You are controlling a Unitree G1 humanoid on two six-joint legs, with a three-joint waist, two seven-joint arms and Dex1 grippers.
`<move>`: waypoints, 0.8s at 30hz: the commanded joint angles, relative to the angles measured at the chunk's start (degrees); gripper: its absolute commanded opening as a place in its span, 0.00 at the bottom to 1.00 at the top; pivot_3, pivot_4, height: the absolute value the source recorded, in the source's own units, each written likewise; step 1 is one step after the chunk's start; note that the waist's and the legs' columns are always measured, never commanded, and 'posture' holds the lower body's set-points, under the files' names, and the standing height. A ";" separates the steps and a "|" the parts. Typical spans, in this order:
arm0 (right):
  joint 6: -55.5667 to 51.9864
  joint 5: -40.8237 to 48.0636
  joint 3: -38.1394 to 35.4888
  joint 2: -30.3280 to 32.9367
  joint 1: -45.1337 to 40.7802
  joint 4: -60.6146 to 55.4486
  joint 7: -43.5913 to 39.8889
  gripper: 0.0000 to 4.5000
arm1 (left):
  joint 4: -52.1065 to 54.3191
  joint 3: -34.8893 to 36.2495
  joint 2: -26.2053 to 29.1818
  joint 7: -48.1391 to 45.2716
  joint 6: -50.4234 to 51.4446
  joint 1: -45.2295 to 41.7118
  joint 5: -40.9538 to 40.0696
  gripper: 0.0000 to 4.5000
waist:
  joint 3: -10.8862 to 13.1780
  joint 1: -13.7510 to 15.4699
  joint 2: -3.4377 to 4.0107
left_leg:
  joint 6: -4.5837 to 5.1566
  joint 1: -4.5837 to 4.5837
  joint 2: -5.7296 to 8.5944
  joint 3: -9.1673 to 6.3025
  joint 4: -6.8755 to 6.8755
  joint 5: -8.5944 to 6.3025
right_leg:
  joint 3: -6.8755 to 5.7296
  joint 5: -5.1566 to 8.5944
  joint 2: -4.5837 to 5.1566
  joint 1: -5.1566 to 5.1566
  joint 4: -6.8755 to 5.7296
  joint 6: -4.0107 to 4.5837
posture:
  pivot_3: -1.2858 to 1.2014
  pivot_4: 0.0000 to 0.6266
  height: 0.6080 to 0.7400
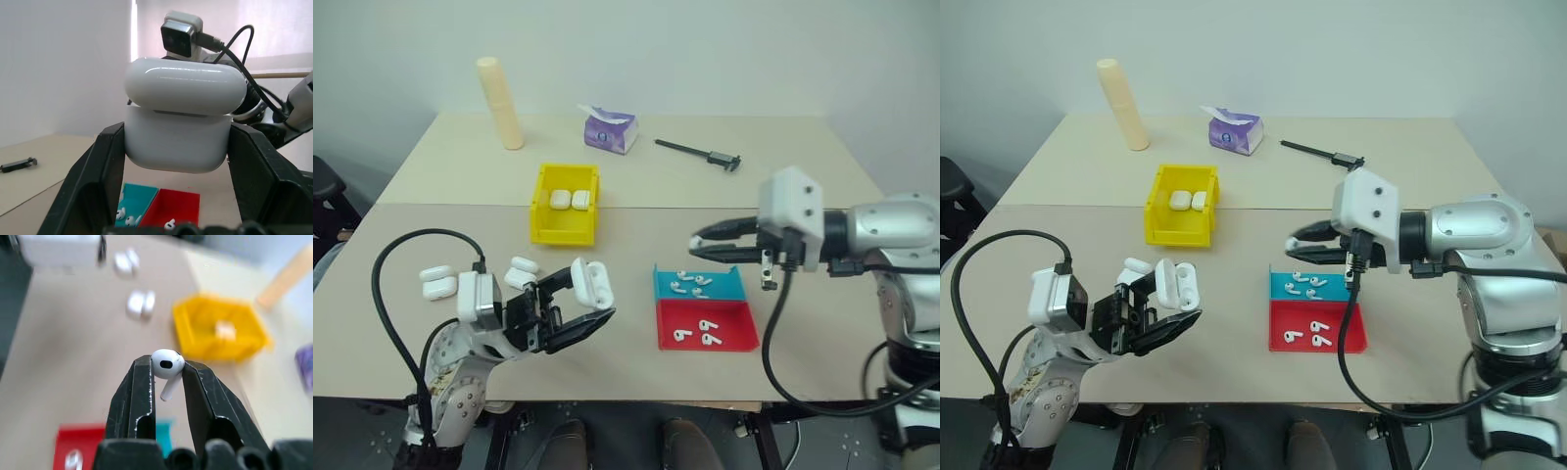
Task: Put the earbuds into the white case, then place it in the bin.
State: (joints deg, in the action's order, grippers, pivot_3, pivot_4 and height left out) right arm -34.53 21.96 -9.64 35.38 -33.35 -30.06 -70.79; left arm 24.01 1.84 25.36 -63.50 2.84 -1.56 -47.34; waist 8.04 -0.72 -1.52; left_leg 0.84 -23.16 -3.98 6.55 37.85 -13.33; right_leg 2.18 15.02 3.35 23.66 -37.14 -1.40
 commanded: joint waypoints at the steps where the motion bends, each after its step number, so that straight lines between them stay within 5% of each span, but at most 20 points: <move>1: 8.29 6.10 -2.57 -4.63 1.10 -1.23 2.21 0.17 | 2.12 -0.74 -0.93 -0.80 0.48 -1.74 -1.48 0.63 | 0.00 0.00 0.00 | 0.00 0.01 0.00 0.01 0.00 0.00 | 0.00 0.00 0.00 -0.01 0.00 -0.01 | 0.52 0.24 1.00; 9: 16.24 15.26 1.57 -14.02 0.74 2.20 3.59 0.17 | 1.16 -1.53 -2.58 -1.88 1.32 -2.55 -1.30 0.63 | 0.00 -0.15 0.02 | 0.00 0.12 -0.01 0.00 0.01 0.00 | 0.00 -0.01 -0.01 -0.12 -0.01 -0.01 | 0.52 0.24 1.00; 24: 26.49 12.80 13.26 -15.53 1.25 7.51 -0.25 0.17 | 0.61 -1.66 -3.17 -3.81 1.78 -2.71 -1.44 0.63 | 0.00 -0.07 0.03 | 0.00 0.28 -0.01 0.01 0.01 0.00 | -0.05 0.00 0.00 -0.30 0.03 -0.01 | 0.52 0.24 1.00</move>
State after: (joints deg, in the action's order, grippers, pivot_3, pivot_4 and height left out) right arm -9.94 34.50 3.65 19.72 -31.46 -21.86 -71.12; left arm 23.88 0.15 22.51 -66.84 4.30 -3.70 -47.50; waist 8.04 -0.79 -1.50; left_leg 0.84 -22.88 -3.99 6.56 37.86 -13.33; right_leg 2.12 15.02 3.35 23.36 -37.11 -1.41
